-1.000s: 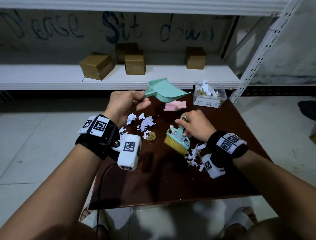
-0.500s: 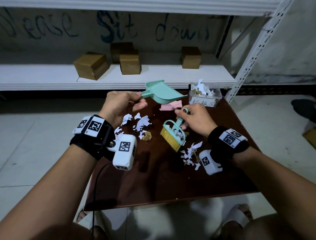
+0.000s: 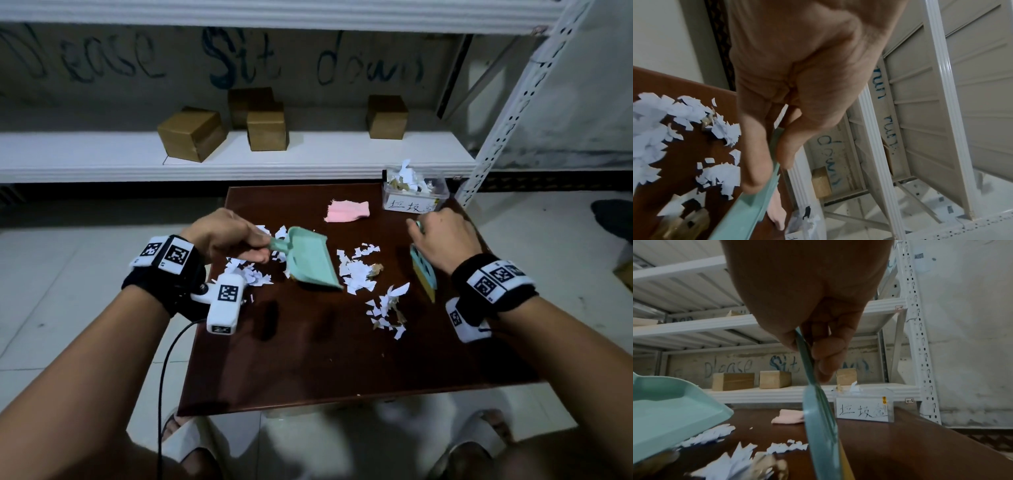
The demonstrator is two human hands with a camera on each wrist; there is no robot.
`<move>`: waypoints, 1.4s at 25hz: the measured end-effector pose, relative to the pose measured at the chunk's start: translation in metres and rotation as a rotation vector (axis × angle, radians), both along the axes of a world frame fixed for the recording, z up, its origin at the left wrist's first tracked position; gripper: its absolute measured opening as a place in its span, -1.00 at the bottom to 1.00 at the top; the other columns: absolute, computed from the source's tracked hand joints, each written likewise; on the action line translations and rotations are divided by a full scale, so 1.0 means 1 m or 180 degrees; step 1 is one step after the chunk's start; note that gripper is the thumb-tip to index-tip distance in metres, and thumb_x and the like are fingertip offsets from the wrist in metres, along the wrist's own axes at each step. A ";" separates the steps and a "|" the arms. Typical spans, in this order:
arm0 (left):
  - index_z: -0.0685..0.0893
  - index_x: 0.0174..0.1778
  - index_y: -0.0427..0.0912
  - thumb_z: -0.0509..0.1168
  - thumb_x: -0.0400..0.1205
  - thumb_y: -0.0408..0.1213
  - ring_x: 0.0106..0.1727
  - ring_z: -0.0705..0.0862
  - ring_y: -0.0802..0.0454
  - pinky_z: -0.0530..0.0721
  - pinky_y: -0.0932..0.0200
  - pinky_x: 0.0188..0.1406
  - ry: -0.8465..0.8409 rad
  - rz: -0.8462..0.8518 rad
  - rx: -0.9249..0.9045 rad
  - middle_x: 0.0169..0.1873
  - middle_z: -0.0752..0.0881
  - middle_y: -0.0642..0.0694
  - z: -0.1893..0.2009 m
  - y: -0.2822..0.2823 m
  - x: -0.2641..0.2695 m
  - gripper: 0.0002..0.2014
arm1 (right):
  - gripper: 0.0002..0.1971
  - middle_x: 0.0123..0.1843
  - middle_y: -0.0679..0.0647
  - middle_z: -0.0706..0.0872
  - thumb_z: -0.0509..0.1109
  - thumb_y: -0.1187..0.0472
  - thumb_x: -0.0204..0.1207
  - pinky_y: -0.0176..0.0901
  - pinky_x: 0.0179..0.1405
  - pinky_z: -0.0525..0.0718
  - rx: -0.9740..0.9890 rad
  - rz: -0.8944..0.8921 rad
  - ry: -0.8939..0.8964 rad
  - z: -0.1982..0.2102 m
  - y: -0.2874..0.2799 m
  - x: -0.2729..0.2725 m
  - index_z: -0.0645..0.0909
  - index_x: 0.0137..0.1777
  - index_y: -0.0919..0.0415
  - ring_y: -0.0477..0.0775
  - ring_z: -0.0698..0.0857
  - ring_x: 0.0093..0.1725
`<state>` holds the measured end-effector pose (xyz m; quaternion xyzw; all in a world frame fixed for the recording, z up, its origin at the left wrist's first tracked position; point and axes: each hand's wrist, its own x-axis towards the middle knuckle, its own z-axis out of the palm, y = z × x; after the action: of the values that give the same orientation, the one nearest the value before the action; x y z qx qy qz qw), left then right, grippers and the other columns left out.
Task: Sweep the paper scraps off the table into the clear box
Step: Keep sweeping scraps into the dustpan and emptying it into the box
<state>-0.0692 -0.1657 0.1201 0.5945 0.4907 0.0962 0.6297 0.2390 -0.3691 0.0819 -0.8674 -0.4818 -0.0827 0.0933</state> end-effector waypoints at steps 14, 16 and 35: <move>0.79 0.02 -0.56 0.54 0.47 -0.57 -0.39 0.84 -0.20 0.81 0.17 -0.43 0.0896 -0.0826 -0.0005 -0.27 0.80 -0.49 -0.015 -0.011 0.013 -0.77 | -0.60 -0.20 0.16 0.71 0.22 -0.04 0.80 0.07 -0.17 0.74 -0.0239 0.0684 0.0400 -0.015 0.035 -0.017 0.69 -0.08 0.24 0.23 0.73 -0.19; 0.80 -0.02 -0.57 0.56 0.46 -0.55 -0.42 0.82 -0.18 0.81 0.17 -0.44 0.0925 -0.0767 0.0049 -0.30 0.79 -0.47 -0.019 -0.011 0.018 -0.78 | -0.60 -0.20 0.17 0.66 0.17 -0.03 0.82 0.07 -0.18 0.69 -0.0405 0.0771 0.0275 -0.025 0.040 -0.029 0.57 -0.17 0.18 0.27 0.73 -0.17; 0.76 0.05 -0.59 0.55 0.45 -0.60 -0.54 0.76 -0.11 0.74 0.21 -0.57 0.0971 -0.0792 0.0107 -0.37 0.76 -0.43 -0.042 -0.021 0.050 -0.73 | -0.48 -0.41 0.28 0.68 0.22 0.06 0.76 0.05 -0.27 0.61 0.0444 0.0961 0.1250 -0.005 0.054 -0.047 0.52 -0.42 0.34 0.31 0.63 -0.39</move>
<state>-0.0191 -0.1869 0.0784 0.6687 0.5015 -0.0655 0.5450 0.1916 -0.3148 0.0769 -0.7766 -0.5716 0.0691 0.2559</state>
